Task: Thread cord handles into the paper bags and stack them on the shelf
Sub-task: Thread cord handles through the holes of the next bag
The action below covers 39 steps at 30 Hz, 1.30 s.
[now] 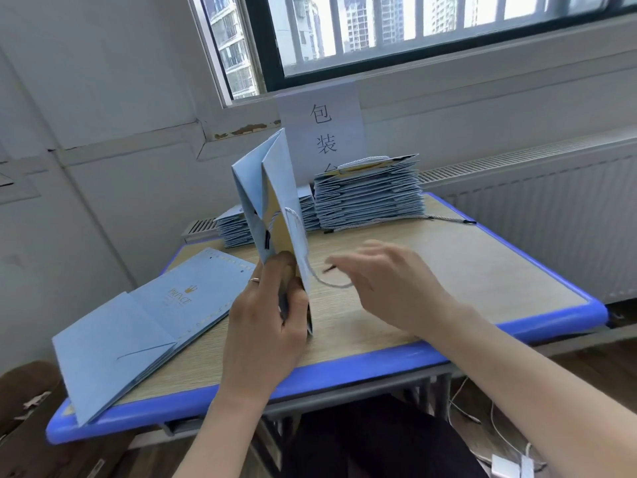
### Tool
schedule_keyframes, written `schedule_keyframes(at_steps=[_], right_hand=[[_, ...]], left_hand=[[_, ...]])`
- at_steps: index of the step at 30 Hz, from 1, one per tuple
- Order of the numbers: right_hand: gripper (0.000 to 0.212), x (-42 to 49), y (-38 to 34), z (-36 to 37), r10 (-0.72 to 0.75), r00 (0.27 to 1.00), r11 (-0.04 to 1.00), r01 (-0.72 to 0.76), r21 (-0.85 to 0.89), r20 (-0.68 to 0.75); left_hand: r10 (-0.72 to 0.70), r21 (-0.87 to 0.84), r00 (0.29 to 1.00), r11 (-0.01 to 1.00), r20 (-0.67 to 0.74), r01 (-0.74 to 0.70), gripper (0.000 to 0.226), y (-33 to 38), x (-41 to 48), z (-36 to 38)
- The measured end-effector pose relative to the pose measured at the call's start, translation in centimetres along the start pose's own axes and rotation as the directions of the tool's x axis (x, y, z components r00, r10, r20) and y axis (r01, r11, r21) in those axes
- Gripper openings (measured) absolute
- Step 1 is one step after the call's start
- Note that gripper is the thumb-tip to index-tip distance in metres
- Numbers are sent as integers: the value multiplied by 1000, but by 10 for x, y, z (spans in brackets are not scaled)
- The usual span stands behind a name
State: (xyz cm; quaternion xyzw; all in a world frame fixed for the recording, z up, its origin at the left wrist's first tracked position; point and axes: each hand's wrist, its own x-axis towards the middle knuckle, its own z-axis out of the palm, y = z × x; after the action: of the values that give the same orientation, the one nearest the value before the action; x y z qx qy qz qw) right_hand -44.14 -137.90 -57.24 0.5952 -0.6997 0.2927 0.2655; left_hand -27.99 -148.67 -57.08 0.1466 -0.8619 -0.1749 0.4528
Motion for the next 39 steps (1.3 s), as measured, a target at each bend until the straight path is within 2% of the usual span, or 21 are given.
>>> schedule_keyframes(at_steps=[2, 3, 4, 6, 8, 10, 13, 16, 19, 23, 26, 31, 33, 36, 39], right_hand=[[18, 3, 3, -3, 217, 965, 975, -220, -5, -144], [15, 4, 5, -4, 244, 947, 970, -242, 34, -210], [13, 4, 5, -6, 203, 946, 979, -192, 65, -254], [11, 4, 0, -8, -17, 962, 991, 51, 120, -271], [13, -1, -8, -8, -279, 946, 929, 310, 204, -166], [17, -7, -14, -4, -382, 924, 884, 367, 289, -7], [20, -9, -11, -3, -321, 924, 914, 245, 322, 209], [21, -7, -9, -3, -221, 930, 951, 139, 276, 294], [23, -4, -10, 1, -150, 952, 978, 104, 181, 265], [32, 1, -9, 3, -60, 993, 991, 47, 125, 99], [31, 2, -10, -1, -72, 997, 990, 74, 120, -18], [23, 10, -2, -10, -107, 994, 990, 109, 89, -26], [19, 16, 2, -13, -81, 996, 984, 84, 155, -21], [17, 16, 2, -6, -10, 1000, 918, 9, 396, -1], [17, 11, -3, 4, 32, 999, 867, -47, 496, 37]], left_hand=[[-7, -5, 1000, 1000, 6, 7, 19, 1, 0, 0], [-10, -9, 1000, 1000, 6, 10, 20, 1, 0, 0], [-10, -14, 1000, 1000, 7, 10, 20, 1, 0, 1], [-7, -17, 1000, 1000, 0, 7, 19, 0, 1, 1], [-6, -11, 1000, 1000, -9, 6, 17, -1, 1, 2], [-10, -12, 1000, 1000, -17, 10, 16, -2, 0, 2], [-3, -12, 1000, 1000, -20, 2, 16, -1, 0, 3], [10, -7, 1000, 1000, -16, -10, 17, -2, 0, 3], [24, -2, 1000, 1000, -16, -24, 19, -2, 0, 2], [32, -12, 999, 999, -14, -32, 18, -2, 0, 2], [36, -27, 999, 999, -6, -36, 17, -2, 0, 3], [19, -38, 1000, 999, 6, -19, 23, -2, 0, 2], [17, -42, 1000, 999, 3, -17, 18, -1, 1, 2], [40, -38, 999, 998, -10, -41, 11, -1, 2, 1], [58, -42, 998, 997, -4, -58, 9, -3, 2, 0]])
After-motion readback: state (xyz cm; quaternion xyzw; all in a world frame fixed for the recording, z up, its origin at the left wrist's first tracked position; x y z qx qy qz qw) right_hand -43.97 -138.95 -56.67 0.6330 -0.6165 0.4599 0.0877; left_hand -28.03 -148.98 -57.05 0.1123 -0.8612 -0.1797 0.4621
